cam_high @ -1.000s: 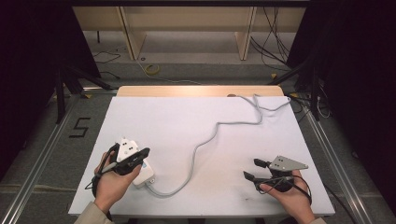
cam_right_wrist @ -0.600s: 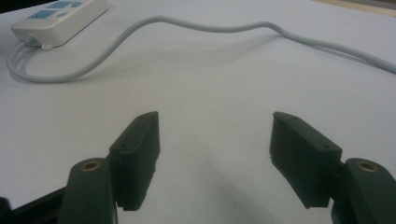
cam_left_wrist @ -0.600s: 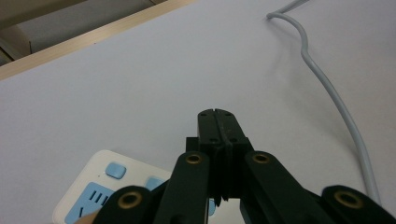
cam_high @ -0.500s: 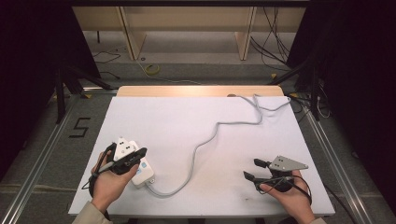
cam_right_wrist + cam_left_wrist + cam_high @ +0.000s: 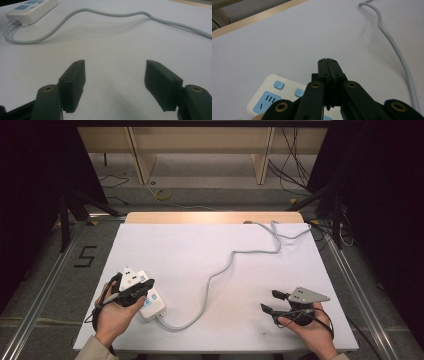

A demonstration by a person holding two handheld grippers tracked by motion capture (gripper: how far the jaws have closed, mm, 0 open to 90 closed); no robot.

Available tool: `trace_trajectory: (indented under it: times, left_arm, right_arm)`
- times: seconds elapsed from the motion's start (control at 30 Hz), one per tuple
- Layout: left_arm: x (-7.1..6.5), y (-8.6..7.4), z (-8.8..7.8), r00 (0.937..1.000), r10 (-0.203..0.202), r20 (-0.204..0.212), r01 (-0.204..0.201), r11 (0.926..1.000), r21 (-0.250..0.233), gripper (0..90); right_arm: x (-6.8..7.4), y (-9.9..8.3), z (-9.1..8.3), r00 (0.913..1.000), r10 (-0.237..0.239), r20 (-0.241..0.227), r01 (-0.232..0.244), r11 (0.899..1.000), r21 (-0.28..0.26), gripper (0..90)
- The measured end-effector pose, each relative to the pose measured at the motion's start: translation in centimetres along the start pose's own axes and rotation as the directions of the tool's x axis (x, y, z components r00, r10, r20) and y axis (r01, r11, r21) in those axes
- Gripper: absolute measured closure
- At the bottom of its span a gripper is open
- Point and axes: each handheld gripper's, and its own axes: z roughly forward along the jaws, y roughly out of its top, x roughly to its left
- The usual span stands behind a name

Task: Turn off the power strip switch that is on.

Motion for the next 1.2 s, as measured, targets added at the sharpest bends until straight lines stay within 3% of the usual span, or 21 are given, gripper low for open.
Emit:
trace_trajectory:
  times: [0.47,1.2]
  left_arm:
    - [0.38,0.03,-0.05,0.9997,0.003,-0.023,-0.003,0.9996,0.028,89.7]
    - [0.78,-0.06,0.62,0.9995,0.03,-0.006,-0.029,0.9916,0.126,89.8]
  right_arm:
    - [-0.01,0.01,0.01,1.0,-0.001,0.002,0.001,1.0,0.003,34.4]
    - [-0.04,-0.01,0.03,1.0,-0.003,0.0,0.003,1.0,0.008,34.4]
